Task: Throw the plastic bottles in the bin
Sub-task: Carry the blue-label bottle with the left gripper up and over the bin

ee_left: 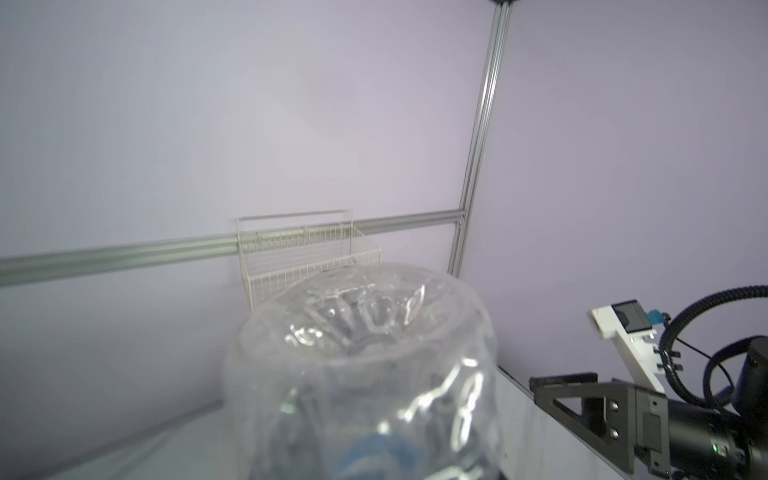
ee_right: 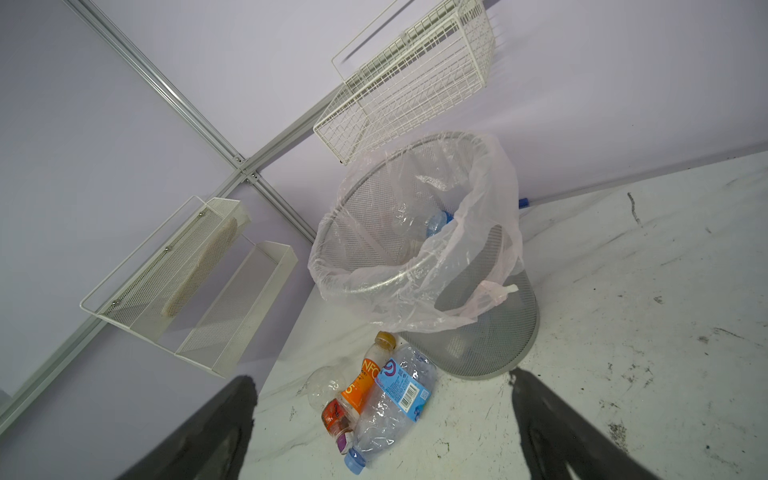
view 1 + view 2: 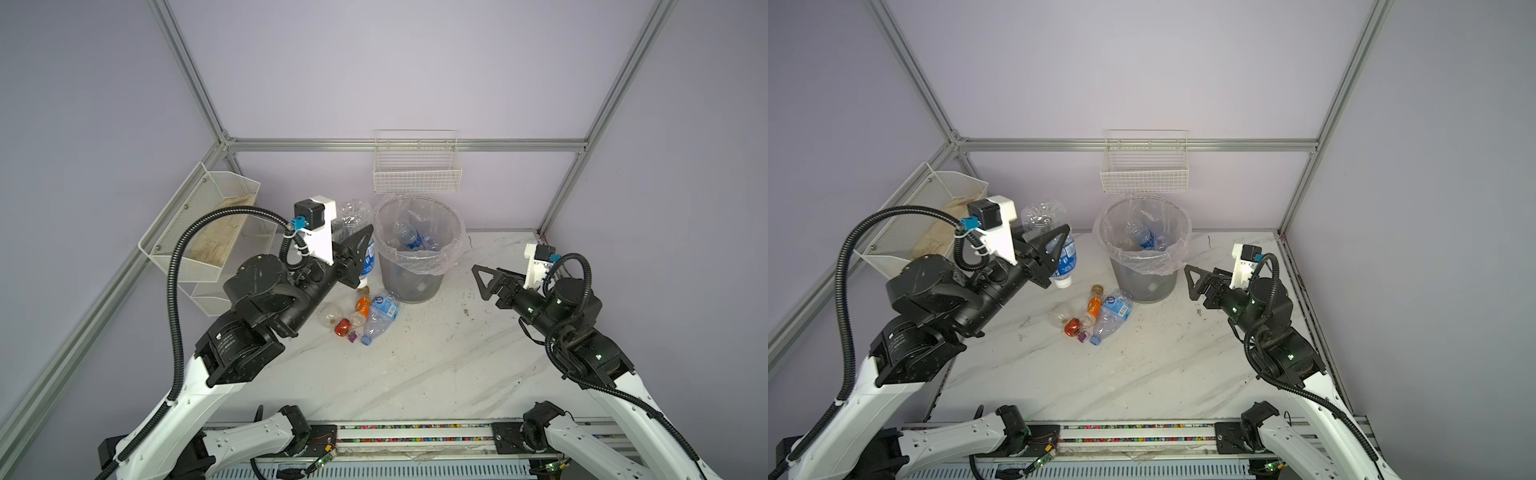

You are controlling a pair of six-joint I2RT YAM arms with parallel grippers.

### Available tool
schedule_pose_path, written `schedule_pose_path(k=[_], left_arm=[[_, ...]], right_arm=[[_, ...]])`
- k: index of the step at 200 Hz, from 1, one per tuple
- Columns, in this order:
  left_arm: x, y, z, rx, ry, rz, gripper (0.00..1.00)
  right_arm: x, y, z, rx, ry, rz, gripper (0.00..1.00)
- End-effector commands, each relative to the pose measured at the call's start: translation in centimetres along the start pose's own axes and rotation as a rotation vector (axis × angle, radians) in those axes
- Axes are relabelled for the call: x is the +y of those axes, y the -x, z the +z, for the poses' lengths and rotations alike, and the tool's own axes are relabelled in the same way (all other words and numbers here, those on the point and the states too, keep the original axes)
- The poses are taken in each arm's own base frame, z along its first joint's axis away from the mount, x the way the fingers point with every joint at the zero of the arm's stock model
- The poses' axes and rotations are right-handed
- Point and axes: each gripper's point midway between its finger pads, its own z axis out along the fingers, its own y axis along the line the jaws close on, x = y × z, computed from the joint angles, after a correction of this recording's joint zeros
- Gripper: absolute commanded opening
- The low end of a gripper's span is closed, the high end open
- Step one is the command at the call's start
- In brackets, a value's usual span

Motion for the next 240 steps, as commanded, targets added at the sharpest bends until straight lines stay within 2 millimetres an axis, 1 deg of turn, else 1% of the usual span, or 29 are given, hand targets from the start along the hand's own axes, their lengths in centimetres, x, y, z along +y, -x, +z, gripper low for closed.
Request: schedule_pose_path(k=[1, 15, 38, 49, 59, 79, 102, 111, 123, 144, 158, 176, 179, 181, 184, 193, 200, 207, 221, 225, 228, 230, 235, 236, 240], left_arm=[[0.0, 10.2, -3.1, -0.337, -0.031, 0.074, 0.22], [0.0, 12.4, -4.2, -0.444, -0.031, 0.076, 0.23], [0.2, 14.7, -5.4, -0.547, -0.021, 0.094, 0.24], [0.2, 15.6, -5.7, -0.567, -0.019, 0.101, 0.24], [0.2, 16.1, -5.5, -0.572, -0.016, 0.106, 0.24], [-0.1, 16.5, -4.9, -0.566, -0.013, 0.120, 0.24], [-0.5, 16.1, -3.3, -0.539, -0.005, 0.140, 0.24], [-0.8, 15.6, -2.4, -0.527, -0.004, 0.151, 0.24], [-1.5, 14.6, -0.6, -0.504, -0.010, 0.173, 0.24], [-2.2, 12.8, 3.1, -0.439, 0.022, 0.235, 0.26], [-2.7, 11.3, 5.6, -0.401, 0.033, 0.258, 0.27], [-3.3, 8.5, 9.0, -0.333, 0.023, 0.256, 0.28], [-3.2, 8.5, 9.1, -0.327, 0.021, 0.248, 0.29], [-3.5, 7.0, 10.5, -0.293, 0.016, 0.251, 0.29], [-3.6, 6.1, 11.4, -0.268, 0.011, 0.241, 0.30], [-3.2, 3.5, 13.4, -0.192, 0.008, 0.209, 0.32], [-3.1, 1.3, 14.8, -0.132, -0.006, 0.186, 0.36], [-2.7, -1.4, 16.3, -0.054, -0.017, 0.169, 0.42], [-1.3, -6.9, 18.9, 0.110, 0.002, 0.139, 0.46], [-0.8, -8.4, 19.4, 0.157, 0.006, 0.130, 0.51], [-0.4, -9.4, 19.9, 0.191, 0.008, 0.120, 0.59], [-0.2, -10.1, 20.1, 0.212, 0.005, 0.116, 0.67], [0.2, -11.6, 20.6, 0.270, -0.002, 0.104, 0.94], [0.3, -11.8, 20.7, 0.280, -0.002, 0.102, 0.97], [0.6, -12.3, 20.8, 0.310, 0.007, 0.099, 1.00]], right_arm=[[-0.5, -0.9, -0.4, 0.026, -0.017, -0.012, 0.98], [-0.7, -1.0, -0.5, 0.027, -0.020, -0.014, 0.97], [-0.6, -1.1, -0.5, 0.033, -0.019, -0.019, 0.97], [-0.5, -1.0, -0.4, 0.035, -0.017, -0.024, 0.98], [-0.5, -1.0, -0.4, 0.036, -0.019, -0.029, 0.98], [-0.4, -0.9, -0.4, 0.036, -0.019, -0.037, 0.97], [-0.4, -0.9, -0.3, 0.039, -0.018, -0.035, 0.98], [-0.4, -1.0, -0.3, 0.041, -0.017, -0.033, 0.98], [-0.5, -1.1, -0.3, 0.044, -0.016, -0.030, 0.98], [-0.3, -1.0, -0.4, 0.044, -0.012, -0.025, 0.97], [-0.2, -0.9, -0.5, 0.041, -0.011, -0.025, 0.97], [-0.2, -0.8, -0.8, 0.038, -0.012, -0.026, 0.97], [-0.2, -0.8, -0.8, 0.037, -0.012, -0.026, 0.97], [-0.2, -0.8, -0.8, 0.037, -0.012, -0.026, 0.97], [-0.2, -0.7, -0.9, 0.036, -0.012, -0.026, 0.97], [-0.1, -0.7, -0.9, 0.036, -0.011, -0.025, 0.98], [0.0, -0.6, -1.0, 0.035, -0.008, -0.024, 0.98], [0.2, -0.4, -1.1, 0.035, -0.005, -0.026, 0.98], [0.5, 0.0, -1.3, 0.030, -0.001, -0.033, 0.98], [0.6, 0.1, -1.4, 0.028, 0.000, -0.035, 0.98], [0.6, 0.2, -1.5, 0.027, 0.000, -0.037, 0.98], [0.7, 0.2, -1.5, 0.026, 0.000, -0.038, 0.98], [0.8, 0.4, -1.6, 0.022, 0.000, -0.041, 0.97], [0.8, 0.5, -1.7, 0.021, 0.000, -0.042, 0.97], [0.8, 0.5, -1.8, 0.021, 0.000, -0.043, 0.97]])
